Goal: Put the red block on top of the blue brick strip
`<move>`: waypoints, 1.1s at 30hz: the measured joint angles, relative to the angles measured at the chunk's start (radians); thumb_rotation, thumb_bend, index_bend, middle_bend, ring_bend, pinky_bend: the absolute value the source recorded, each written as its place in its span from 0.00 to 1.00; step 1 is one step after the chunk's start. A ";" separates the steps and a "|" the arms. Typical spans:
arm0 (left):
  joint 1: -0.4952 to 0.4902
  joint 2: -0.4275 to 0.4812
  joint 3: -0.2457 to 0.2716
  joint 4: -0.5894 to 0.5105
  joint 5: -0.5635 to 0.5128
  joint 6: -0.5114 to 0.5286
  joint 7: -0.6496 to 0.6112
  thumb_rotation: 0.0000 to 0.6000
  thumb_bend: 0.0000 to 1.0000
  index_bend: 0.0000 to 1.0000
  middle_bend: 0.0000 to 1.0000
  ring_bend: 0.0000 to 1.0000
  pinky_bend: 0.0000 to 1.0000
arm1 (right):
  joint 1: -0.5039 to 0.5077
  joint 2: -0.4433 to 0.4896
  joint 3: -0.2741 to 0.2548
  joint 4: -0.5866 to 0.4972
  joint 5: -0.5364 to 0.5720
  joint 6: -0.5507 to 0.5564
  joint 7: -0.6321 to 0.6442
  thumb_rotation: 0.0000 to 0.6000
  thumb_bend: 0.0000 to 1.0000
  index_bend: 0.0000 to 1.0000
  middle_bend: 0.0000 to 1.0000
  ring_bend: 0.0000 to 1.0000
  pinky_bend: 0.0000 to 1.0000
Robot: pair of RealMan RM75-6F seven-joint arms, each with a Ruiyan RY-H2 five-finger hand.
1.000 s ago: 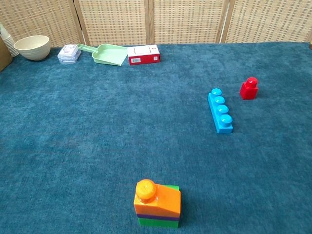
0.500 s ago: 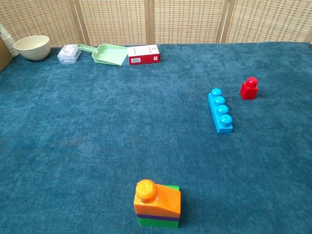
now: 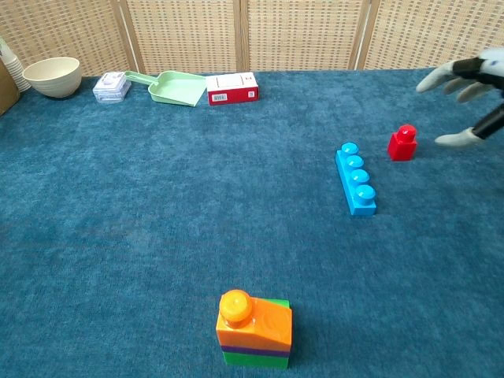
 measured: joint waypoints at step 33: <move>-0.040 -0.021 -0.010 0.018 -0.047 -0.059 0.000 1.00 0.47 0.52 0.37 0.31 0.15 | 0.242 -0.168 -0.010 0.390 0.271 -0.241 -0.078 1.00 0.23 0.31 0.17 0.15 0.21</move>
